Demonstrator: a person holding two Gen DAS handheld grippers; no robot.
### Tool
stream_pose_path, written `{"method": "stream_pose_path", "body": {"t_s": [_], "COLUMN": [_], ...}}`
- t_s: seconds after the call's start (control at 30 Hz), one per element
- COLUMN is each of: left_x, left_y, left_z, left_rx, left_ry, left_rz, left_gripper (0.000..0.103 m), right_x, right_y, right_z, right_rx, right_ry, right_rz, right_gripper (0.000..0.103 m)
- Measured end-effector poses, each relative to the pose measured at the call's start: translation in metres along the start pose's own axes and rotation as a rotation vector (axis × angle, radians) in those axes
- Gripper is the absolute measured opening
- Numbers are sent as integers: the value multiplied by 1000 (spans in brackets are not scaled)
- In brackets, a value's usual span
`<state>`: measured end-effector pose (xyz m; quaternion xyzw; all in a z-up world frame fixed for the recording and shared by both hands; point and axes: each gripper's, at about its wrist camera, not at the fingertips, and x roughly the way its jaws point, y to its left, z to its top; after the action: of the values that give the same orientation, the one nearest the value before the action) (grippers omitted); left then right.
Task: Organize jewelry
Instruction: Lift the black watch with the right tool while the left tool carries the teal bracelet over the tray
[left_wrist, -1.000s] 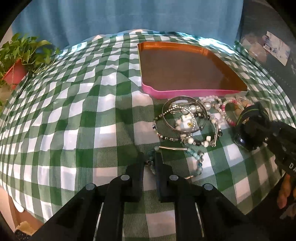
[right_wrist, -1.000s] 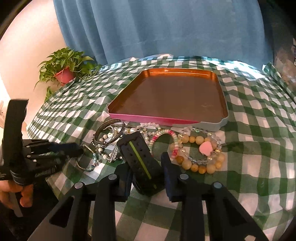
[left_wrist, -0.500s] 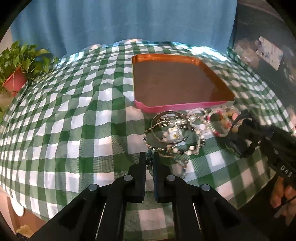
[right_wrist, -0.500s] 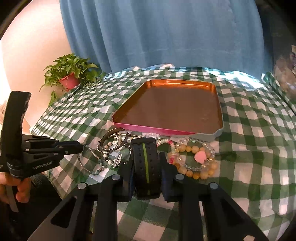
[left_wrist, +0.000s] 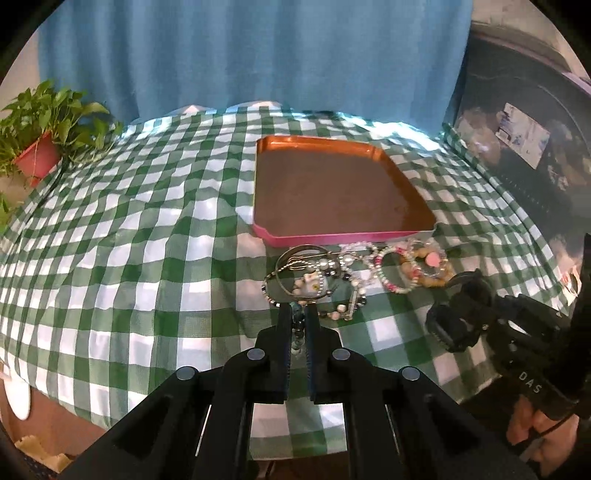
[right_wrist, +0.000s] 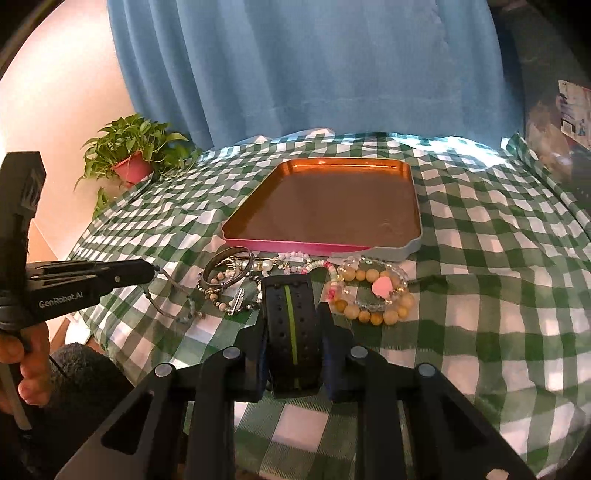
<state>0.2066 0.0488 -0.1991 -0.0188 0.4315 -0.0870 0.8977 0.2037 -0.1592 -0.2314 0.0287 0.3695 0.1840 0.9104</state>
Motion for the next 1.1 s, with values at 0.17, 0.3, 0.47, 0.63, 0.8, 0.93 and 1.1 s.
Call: {"method": "stream_pose_path", "body": {"t_s": [0.17,0.3,0.47,0.63,0.8,0.93,1.1], "left_x": [-22,-45,-71,-99,-126,-145,-157], "left_y": [-7,-12,-18,-25,-35,-41,-50], "left_z": [0,3,8,13,21,33,57], "left_rx": [16,31,35,43,57,63,95], "left_ry": [-32,-69,-112,-160,-213,-250,-279], "left_rz": [-8,-16,-30,-49,-68,-119,-184], "left_gripper": [7,7,7,7,7,7,7], "right_x": [-10,-23,-40,-63,-89,-106,-124], "right_y": [1,0,4,10,17,23,31], "right_z": [-2,-5,-5,0,16,33,59], "right_rx": [11,32,30,29,36,38,8], "right_ry": [0,0,-6,-14,-43,-69,-136], "right_rz": [-3,-23,-44,-58,-55,-50,-32], "right_gripper": [21,21,21,21,21,21,21]}}
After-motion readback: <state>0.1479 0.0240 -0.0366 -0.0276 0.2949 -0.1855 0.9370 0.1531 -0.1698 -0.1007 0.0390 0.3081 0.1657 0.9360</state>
